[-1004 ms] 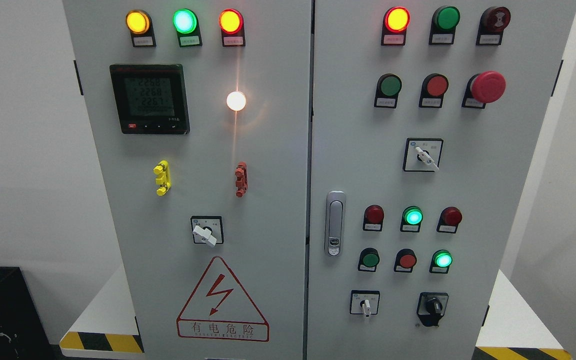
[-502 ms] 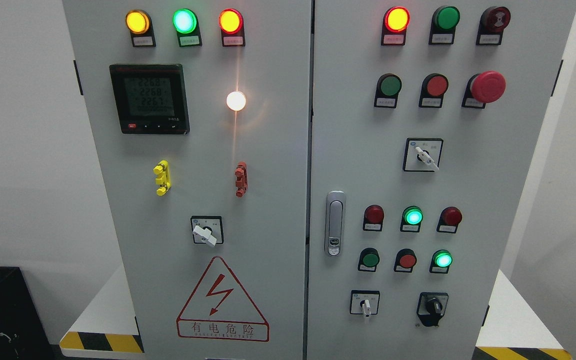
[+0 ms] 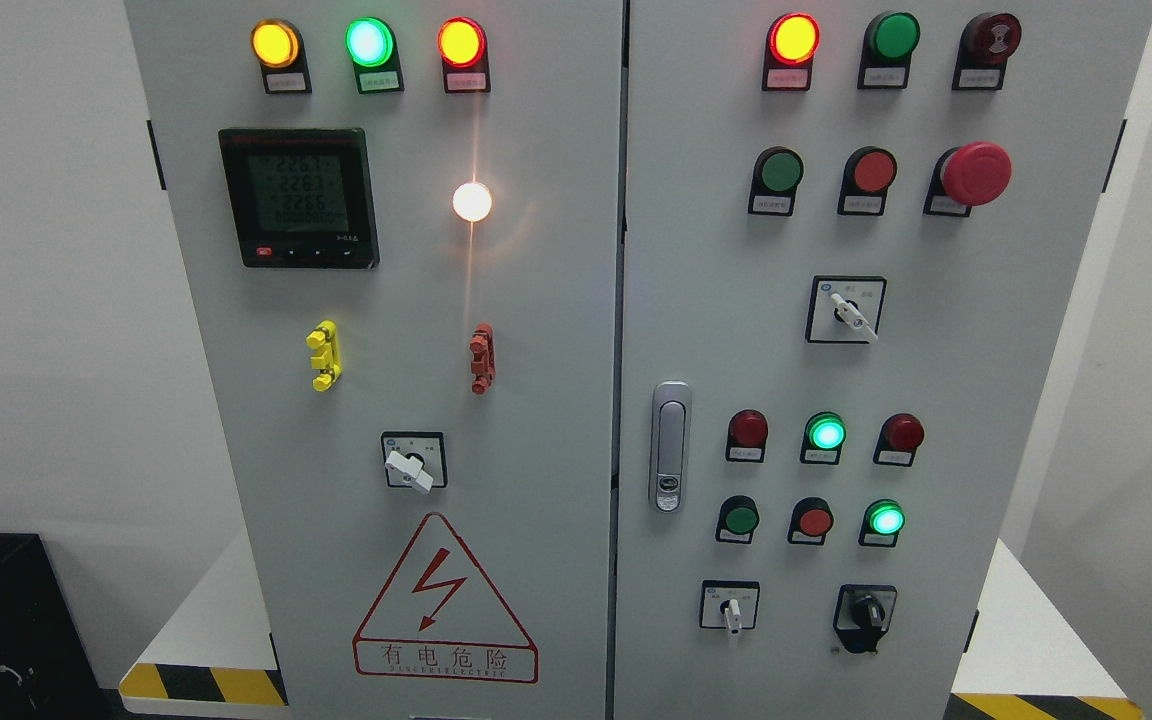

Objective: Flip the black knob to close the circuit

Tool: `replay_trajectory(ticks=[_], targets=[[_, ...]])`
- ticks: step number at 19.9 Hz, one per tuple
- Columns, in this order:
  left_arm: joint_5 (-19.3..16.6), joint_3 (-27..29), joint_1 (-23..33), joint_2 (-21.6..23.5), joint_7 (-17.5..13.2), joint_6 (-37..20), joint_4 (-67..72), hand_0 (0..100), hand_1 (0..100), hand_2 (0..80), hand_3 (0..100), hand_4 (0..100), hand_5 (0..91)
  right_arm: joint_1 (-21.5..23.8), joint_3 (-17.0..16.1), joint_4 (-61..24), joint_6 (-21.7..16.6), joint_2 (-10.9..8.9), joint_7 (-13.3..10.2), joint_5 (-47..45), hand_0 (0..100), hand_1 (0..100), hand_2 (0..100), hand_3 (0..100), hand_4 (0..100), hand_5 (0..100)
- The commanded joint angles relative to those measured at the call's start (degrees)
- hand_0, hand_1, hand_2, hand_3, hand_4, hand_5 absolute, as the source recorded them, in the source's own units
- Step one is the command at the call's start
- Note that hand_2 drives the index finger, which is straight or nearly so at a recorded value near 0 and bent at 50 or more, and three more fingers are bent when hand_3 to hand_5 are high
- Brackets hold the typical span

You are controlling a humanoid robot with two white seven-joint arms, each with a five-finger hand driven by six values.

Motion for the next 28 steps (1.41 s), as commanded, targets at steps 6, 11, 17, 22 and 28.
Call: replay_trajectory(ticks=[6, 11, 17, 22, 28], targets=[[-0.1, 0.0, 1.3, 0.0, 0.0, 0.0, -1.8, 12, 56, 0.0, 0, 0, 0.0, -3.8, 0.3, -11.5, 2.4, 0.12, 1.4, 7.2, 0, 0, 89, 100, 93, 97], [-0.1, 0.0, 1.3, 0.0, 0.0, 0.0, -1.8, 12, 56, 0.0, 0, 0, 0.0, -6.6, -1.3, -11.4, 2.9, 0.21, 2.9, 9.4, 0, 0, 88, 100, 93, 97], [0.0, 0.0, 1.3, 0.0, 0.0, 0.0, -1.8, 12, 56, 0.0, 0, 0, 0.0, -8.7, -1.5, -11.4, 4.4, 0.21, 4.1, 11.1, 0, 0, 88, 100, 92, 96], [0.0, 0.0, 1.3, 0.0, 0.0, 0.0, -1.8, 12, 56, 0.0, 0, 0, 0.0, -10.8, -1.5, -11.2, 5.1, 0.21, 4.9, 11.7, 0, 0, 88, 100, 92, 96], [-0.1, 0.0, 1.3, 0.0, 0.0, 0.0, -1.8, 12, 56, 0.0, 0, 0, 0.0, -12.6, -3.0, -11.1, 6.7, 0.12, 6.6, 11.7, 0, 0, 88, 100, 92, 96]])
